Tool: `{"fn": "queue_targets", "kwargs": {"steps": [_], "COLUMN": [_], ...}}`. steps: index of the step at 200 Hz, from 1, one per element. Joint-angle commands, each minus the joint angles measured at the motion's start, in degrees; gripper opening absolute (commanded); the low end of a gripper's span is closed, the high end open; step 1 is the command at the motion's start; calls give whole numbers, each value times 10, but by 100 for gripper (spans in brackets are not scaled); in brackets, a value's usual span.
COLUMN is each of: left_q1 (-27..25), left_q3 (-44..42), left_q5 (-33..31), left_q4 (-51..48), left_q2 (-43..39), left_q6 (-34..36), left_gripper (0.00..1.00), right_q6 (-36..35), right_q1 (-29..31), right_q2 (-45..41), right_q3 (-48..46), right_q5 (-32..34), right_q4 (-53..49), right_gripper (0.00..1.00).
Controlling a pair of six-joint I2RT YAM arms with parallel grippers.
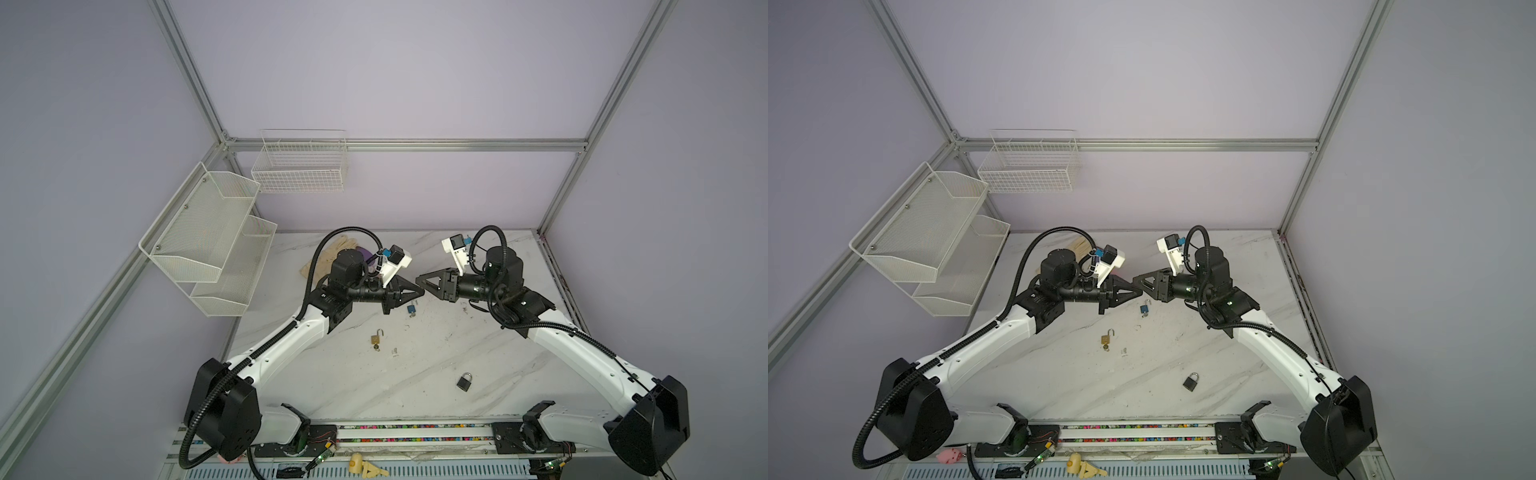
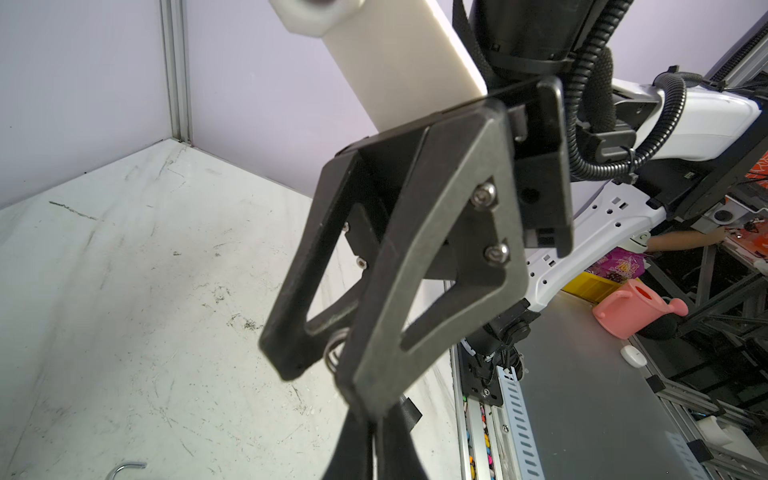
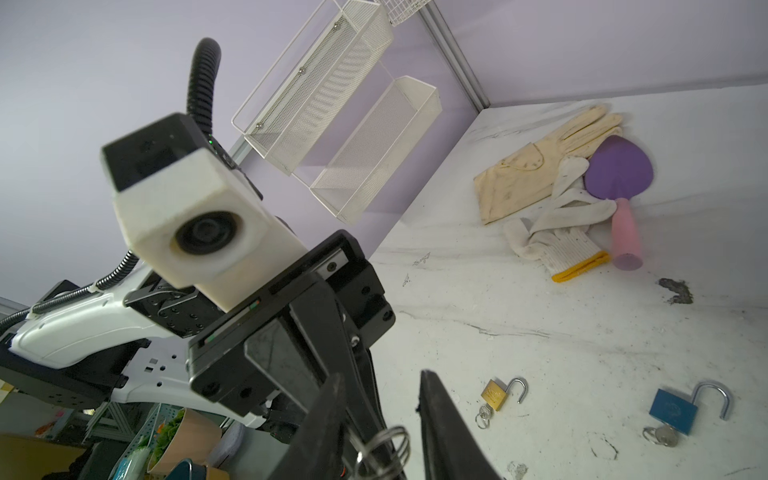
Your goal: Unlock with the key
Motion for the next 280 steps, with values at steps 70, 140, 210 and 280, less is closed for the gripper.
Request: {"fn": "queue_targets", "kwargs": {"steps": [70,140,210,280], "left_q1": [6,10,-37,-95], "left_q3": [86,17,-181,-175], "left_q5": [20,-59,-338,-455], "left_q4": [12,25,299,412], "left_q2": [22,-33,-136,-100], "left_q6": [-3,-49,-380,-470], "left_gripper": [0,49,49,43], "right_q6": [-28,24,179,202], "right_q1": [-3,-6,7,74], "right_q2": [5,-25,-38,-29], "right_q3": [11,13,-61,-75], "right_q5": [-11,77,190,280], "right_q4": [2,44,263,313], "right_gripper": [5,0,0,0]}}
